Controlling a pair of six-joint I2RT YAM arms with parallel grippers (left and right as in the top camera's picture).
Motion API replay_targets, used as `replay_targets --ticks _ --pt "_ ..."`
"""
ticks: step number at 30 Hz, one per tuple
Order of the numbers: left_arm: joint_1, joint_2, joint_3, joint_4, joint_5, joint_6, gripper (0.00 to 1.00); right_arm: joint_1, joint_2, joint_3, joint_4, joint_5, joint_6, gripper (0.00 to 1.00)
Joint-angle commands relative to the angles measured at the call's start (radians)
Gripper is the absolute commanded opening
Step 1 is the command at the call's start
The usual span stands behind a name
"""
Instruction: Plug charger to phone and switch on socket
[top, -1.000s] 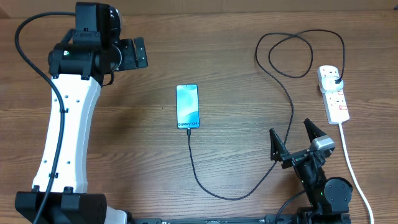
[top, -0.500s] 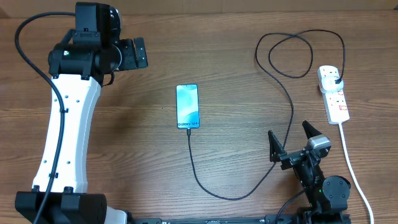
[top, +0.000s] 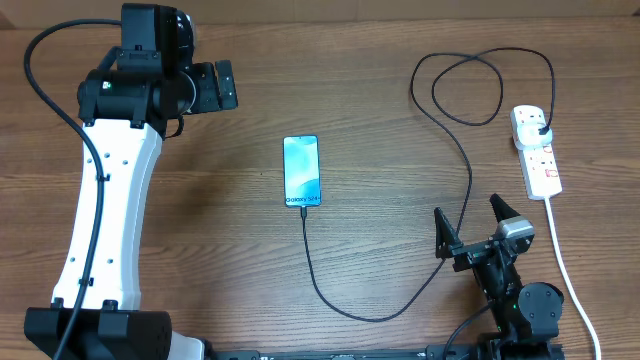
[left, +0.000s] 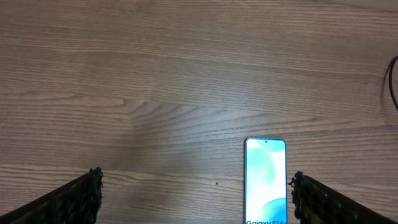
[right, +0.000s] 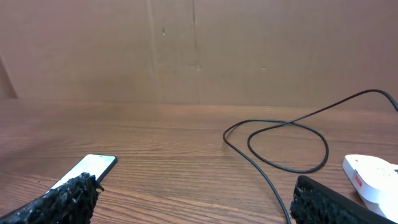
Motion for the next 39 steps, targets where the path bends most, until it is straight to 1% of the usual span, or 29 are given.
replay_targets --ticks 1,8,39 --pt "-0.006 0.005 0.003 0.001 -0.012 0.019 1.00 0.006 -0.009 -0.010 -0.001 0.017 -0.009 1.00" --pt "-0.006 0.005 0.003 0.001 -0.013 0.019 1.00 0.006 -0.009 -0.010 -0.001 0.017 -0.087 1.00" --pt "-0.006 0.005 0.003 0.001 -0.013 0.019 1.00 0.005 -0.009 -0.010 0.004 0.010 -0.086 1.00"
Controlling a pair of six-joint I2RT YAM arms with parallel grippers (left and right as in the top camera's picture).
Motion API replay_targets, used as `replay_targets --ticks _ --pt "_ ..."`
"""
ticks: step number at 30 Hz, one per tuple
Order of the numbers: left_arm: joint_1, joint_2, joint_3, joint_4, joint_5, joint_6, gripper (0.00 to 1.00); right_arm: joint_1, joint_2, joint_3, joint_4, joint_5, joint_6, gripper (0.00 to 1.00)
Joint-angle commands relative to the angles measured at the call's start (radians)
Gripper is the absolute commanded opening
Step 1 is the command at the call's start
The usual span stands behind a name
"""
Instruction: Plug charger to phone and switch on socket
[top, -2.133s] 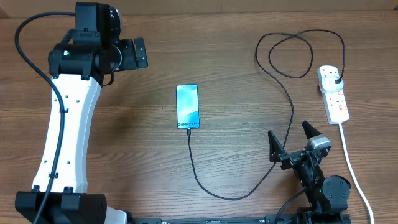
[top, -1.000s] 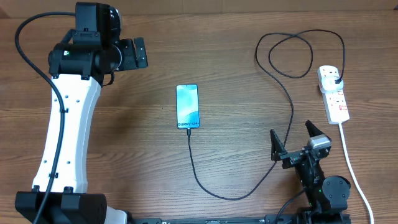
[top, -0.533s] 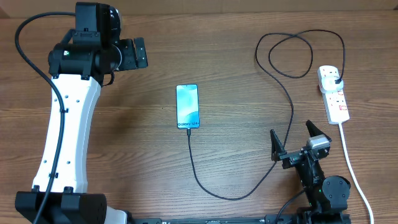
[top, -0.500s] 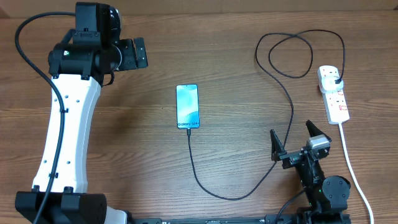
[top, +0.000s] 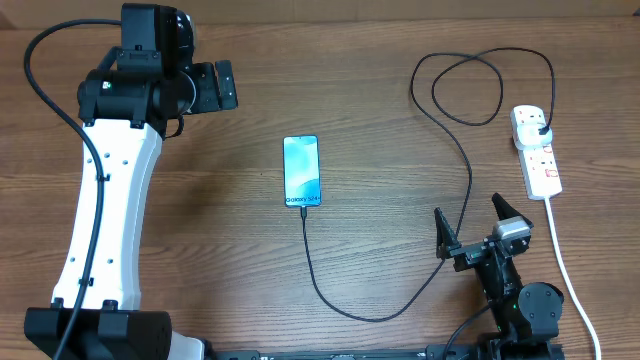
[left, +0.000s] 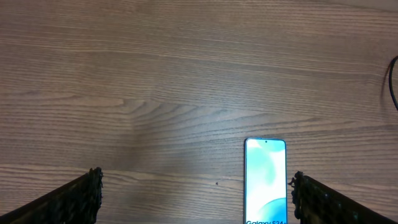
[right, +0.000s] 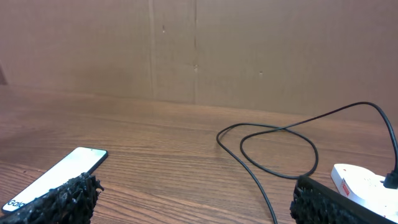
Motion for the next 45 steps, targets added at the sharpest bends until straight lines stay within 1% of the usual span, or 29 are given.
replay_targets --ticks 1,28,34,45 --pt "-0.006 0.005 0.003 0.001 -0.012 0.019 1.00 0.005 -0.009 -0.010 0.003 0.007 -0.008 1.00" --pt "-0.006 -0.009 0.003 0.001 -0.012 0.019 1.00 0.005 -0.009 -0.010 0.004 0.007 -0.007 1.00" --pt "-0.006 -0.109 -0.016 0.001 -0.012 0.019 1.00 0.005 -0.009 -0.010 0.004 0.007 -0.007 1.00" --pt "-0.006 -0.394 -0.021 0.001 -0.013 0.019 1.00 0.005 -0.009 -0.010 0.003 0.007 -0.008 1.00"
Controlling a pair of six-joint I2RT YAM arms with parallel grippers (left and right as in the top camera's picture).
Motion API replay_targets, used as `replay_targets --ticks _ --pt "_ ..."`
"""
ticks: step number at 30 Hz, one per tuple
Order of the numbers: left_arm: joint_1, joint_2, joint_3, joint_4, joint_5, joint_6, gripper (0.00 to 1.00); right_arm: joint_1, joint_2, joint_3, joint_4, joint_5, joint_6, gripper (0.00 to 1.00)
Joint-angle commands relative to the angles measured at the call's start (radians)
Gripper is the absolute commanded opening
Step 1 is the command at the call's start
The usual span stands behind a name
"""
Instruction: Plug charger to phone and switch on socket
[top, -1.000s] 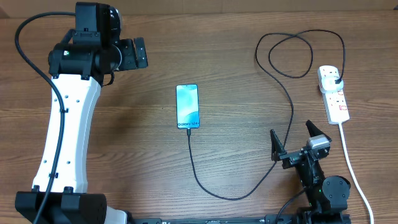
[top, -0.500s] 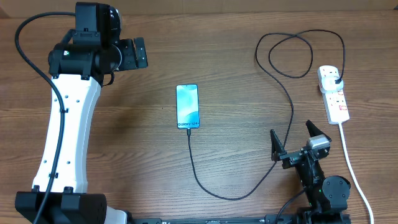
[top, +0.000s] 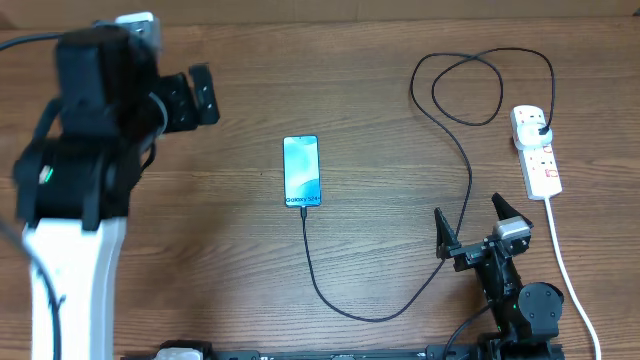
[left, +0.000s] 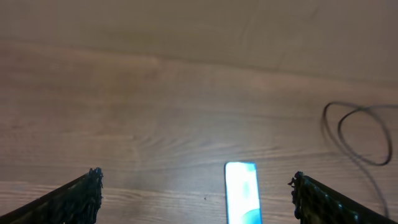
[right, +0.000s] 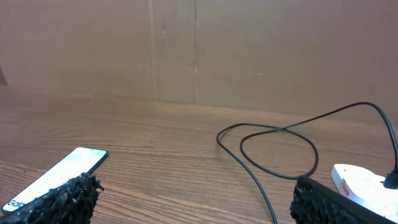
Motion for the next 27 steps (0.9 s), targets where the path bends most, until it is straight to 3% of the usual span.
replay_targets --ticks 1,14,22,27 --pt "-0.006 -0.097 -0.003 0.001 -0.012 0.019 1.00 0.005 -0.009 -0.010 0.003 0.007 -0.007 1.00" --pt "-0.006 -0.432 -0.003 0.000 -0.013 0.019 1.00 0.005 -0.009 -0.010 0.003 0.007 -0.007 1.00" --pt "-0.006 -0.466 -0.010 -0.010 -0.012 0.019 1.00 0.005 -0.009 -0.010 0.003 0.007 -0.007 1.00" --pt "-0.006 -0.469 -0.018 -0.098 -0.012 0.019 1.00 0.005 -0.009 -0.010 0.003 0.007 -0.007 1.00"
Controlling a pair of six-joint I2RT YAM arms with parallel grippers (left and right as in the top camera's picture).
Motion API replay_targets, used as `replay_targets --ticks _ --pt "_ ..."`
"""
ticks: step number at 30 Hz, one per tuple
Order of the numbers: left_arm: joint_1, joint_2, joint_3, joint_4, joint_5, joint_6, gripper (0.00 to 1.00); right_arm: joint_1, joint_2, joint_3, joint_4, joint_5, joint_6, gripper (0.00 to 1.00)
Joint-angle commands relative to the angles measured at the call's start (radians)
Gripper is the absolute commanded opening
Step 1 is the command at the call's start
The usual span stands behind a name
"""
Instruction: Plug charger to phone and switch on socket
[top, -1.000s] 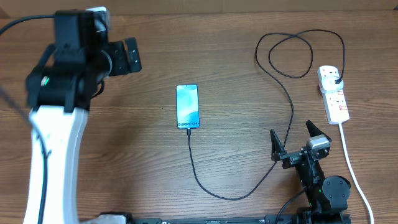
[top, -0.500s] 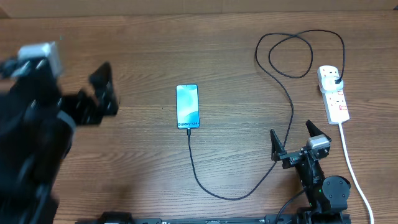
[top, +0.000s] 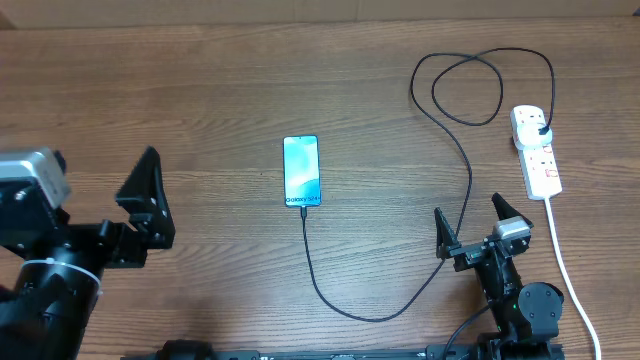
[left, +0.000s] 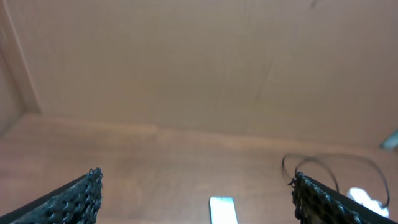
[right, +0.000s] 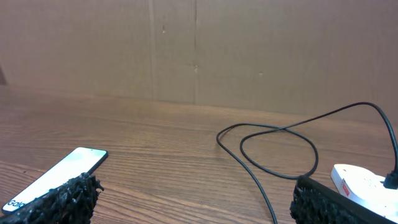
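Observation:
The phone (top: 302, 171) lies face up mid-table with its screen lit, and shows small and blurred in the left wrist view (left: 222, 211). A black charger cable (top: 455, 150) runs from the phone's near end, loops around and ends at a plug in the white power strip (top: 537, 156) at the right. My left gripper (top: 150, 207) stands open at the front left, far from the phone, with nothing between its fingers (left: 62, 200). My right gripper (top: 470, 226) is open at the front right; the cable (right: 273, 134) and the strip (right: 367, 177) lie ahead of it.
A brown cardboard wall (right: 199, 50) closes off the far side of the wooden table (top: 200, 120). The strip's white lead (top: 570, 280) runs down the right edge past my right arm.
My left arm has moved from the far left of the table to the front left. Its camera now looks level at the cardboard wall, with the phone small and low. Nothing else moved.
At first my left gripper hung open over the far left, looking down at the lit phone with the cable in it. My right gripper's view then shifted a little. Later the left arm stood higher and farther back, and now it is at the front left.

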Motion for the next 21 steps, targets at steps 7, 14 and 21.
replay_targets --ticks 7,14,21 --pt "-0.006 -0.004 -0.013 -0.296 -0.012 0.019 1.00 0.005 -0.009 -0.010 0.003 0.006 -0.007 1.00" --pt "-0.006 -0.041 -0.097 -0.409 -0.012 0.019 1.00 0.005 -0.009 -0.010 0.004 0.006 -0.007 1.00" --pt "-0.006 -0.160 -0.330 -0.358 -0.081 0.020 0.95 0.005 -0.009 -0.010 0.004 0.006 -0.007 1.00"
